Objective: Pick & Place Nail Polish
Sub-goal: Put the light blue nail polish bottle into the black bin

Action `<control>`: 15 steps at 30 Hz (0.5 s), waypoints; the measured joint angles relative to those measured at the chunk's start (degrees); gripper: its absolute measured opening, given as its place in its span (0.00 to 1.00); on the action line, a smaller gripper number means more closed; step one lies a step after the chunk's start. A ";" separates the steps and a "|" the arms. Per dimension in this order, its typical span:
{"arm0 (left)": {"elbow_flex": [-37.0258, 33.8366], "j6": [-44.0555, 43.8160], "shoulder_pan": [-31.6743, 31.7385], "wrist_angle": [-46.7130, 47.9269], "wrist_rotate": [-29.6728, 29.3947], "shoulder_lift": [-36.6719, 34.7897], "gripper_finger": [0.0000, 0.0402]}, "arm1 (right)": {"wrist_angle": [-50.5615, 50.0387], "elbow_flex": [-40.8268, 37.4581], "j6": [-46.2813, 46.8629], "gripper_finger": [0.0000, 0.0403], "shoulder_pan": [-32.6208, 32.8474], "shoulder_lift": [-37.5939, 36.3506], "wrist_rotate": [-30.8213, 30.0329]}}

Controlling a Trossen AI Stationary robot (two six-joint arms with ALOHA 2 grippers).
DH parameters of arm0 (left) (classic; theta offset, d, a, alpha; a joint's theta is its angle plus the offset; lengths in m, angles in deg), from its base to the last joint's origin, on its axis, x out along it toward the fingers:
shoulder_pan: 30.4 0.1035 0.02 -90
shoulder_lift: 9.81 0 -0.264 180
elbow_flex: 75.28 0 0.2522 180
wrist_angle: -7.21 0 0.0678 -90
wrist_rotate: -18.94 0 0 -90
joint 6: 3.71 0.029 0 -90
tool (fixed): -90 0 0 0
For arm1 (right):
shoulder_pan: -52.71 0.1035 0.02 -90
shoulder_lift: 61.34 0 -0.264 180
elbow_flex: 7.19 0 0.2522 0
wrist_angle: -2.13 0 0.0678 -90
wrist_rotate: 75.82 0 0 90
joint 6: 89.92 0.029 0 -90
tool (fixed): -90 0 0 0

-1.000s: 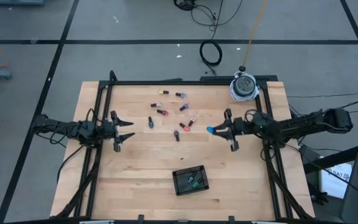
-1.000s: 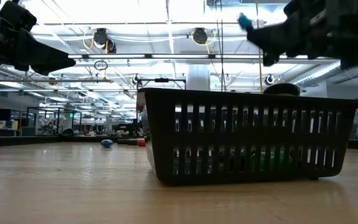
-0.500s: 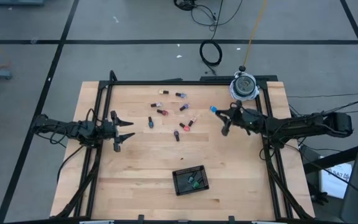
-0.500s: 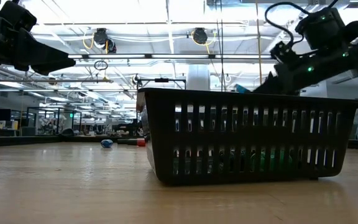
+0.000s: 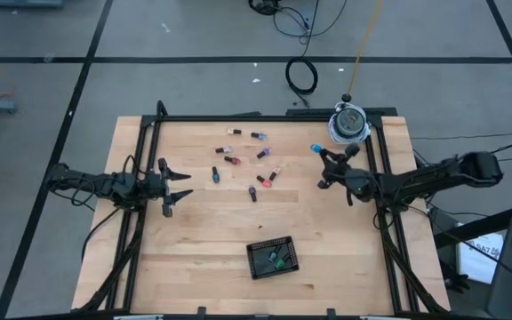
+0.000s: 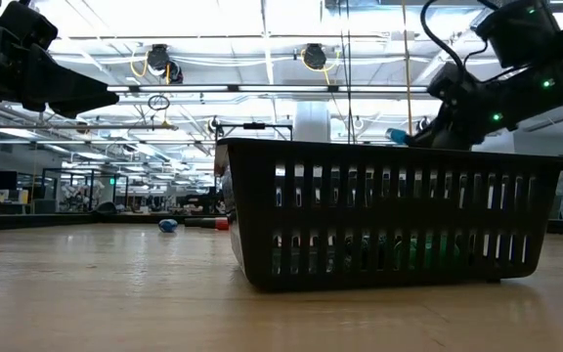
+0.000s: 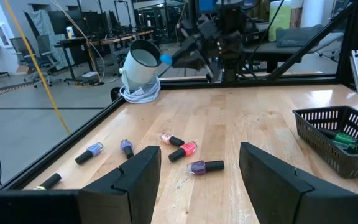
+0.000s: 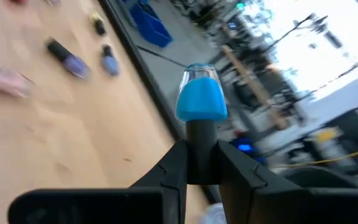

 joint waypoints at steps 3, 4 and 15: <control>0.00 0.00 -0.01 0.00 0.01 -0.01 0.53 | 3.44 0.00 -3.11 0.12 1.46 0.85 -5.09; 0.02 0.00 0.00 0.00 0.00 0.00 0.53 | 4.07 0.00 -3.47 0.12 1.54 1.08 -5.65; 0.01 0.00 -0.01 0.01 0.01 -0.01 0.53 | 5.16 0.00 -1.83 0.12 1.36 2.10 -5.33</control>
